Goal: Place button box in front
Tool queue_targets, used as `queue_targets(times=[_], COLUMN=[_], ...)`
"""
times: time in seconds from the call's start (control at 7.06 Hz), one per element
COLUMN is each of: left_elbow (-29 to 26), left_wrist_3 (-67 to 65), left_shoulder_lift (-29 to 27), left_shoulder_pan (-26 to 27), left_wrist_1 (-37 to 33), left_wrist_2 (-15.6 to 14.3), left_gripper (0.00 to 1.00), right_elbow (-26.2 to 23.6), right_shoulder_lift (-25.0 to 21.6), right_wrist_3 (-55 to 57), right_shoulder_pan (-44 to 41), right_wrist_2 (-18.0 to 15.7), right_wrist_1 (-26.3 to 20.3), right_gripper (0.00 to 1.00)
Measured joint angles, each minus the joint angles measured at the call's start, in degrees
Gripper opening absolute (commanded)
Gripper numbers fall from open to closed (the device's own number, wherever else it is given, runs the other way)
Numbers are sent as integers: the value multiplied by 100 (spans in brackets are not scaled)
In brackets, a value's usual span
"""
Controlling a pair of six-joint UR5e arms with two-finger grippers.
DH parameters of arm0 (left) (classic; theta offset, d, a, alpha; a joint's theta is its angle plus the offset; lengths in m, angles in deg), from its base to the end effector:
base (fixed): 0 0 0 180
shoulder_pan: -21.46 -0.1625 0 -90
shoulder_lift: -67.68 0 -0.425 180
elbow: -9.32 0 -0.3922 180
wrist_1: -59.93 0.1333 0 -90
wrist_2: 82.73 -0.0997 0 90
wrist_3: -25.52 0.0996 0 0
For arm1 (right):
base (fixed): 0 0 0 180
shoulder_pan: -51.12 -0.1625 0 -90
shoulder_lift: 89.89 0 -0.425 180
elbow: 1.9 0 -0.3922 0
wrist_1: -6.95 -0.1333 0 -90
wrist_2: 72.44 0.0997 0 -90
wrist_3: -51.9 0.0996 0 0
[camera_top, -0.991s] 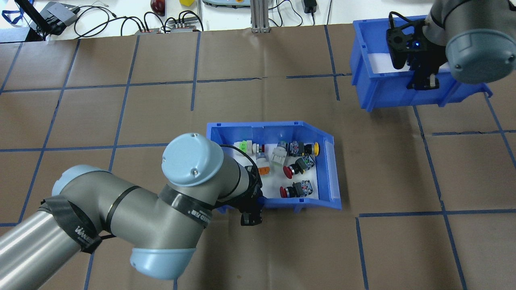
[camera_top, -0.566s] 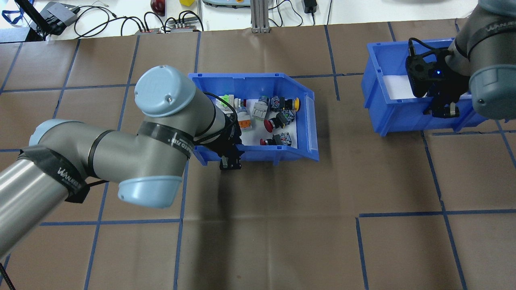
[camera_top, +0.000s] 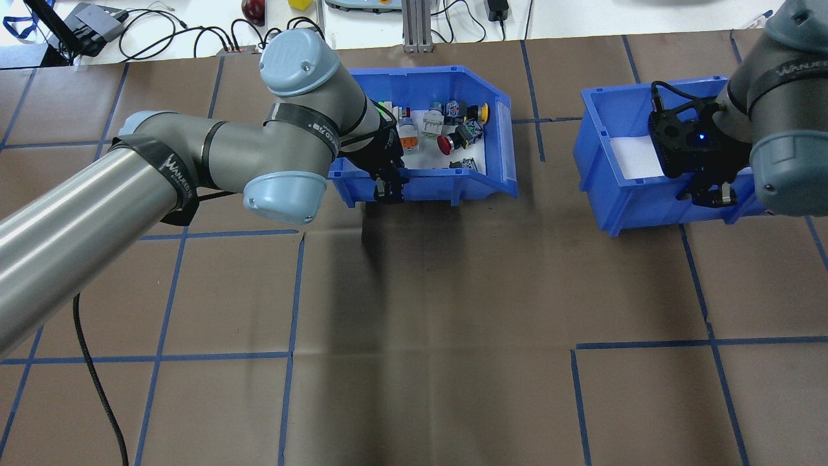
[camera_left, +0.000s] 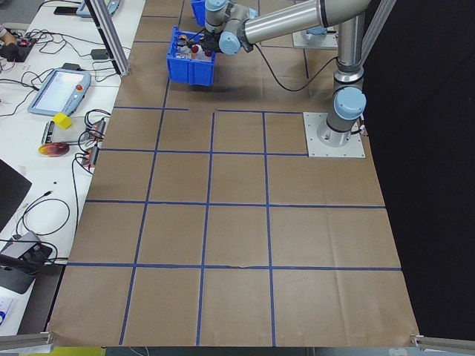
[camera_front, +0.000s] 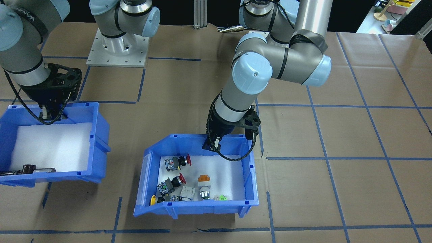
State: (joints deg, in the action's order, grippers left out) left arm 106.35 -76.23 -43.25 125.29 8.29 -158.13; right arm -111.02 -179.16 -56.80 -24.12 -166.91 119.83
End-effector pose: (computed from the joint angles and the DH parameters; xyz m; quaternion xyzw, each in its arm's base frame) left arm -0.3005 -0.5580 0.2988 0.6774 -0.7190 -0.0591 0.1435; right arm -0.0007 -0.4953 0.3604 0.7295 -0.6824 -0.0218 0.0417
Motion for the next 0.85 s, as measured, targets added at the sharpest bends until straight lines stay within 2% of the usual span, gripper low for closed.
queue_targets(times=[0.57,0.85], left_elbow=[-410,-521], left_wrist_3=[-265,-265], left_shoulder_lift=[-637,-767], left_shoulder_pan=[2,22], left_wrist_1=[282,296], left_wrist_2=[23,31], left_gripper=[0,0], right_elbow=[-45,-57], right_shoulder_lift=[-3,-3], right_wrist_3=[-32,-5], right_shoulder_pan=[-4,-10], right_wrist_2=[4,7], right_wrist_1=[3,5], right_gripper=[6,6])
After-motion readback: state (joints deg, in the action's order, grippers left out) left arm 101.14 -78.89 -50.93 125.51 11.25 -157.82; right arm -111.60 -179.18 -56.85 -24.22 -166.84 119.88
